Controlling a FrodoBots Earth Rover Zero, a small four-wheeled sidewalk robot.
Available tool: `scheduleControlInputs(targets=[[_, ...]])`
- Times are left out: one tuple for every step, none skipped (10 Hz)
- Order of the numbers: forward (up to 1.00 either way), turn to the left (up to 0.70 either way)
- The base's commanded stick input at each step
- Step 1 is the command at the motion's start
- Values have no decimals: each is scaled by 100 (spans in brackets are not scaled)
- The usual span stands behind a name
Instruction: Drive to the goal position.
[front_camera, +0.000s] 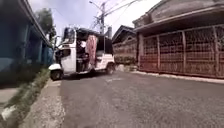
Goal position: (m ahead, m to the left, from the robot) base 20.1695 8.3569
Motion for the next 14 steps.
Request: scheduleControlInputs(targets=[[0, 0], [0, 0], [0, 0], [0, 0], [0, 0], [0, 0], [0, 0], [0, 0], [0, 0], [0, -42], [0, -68], [0, -69], [0, -68], [0, -69]])
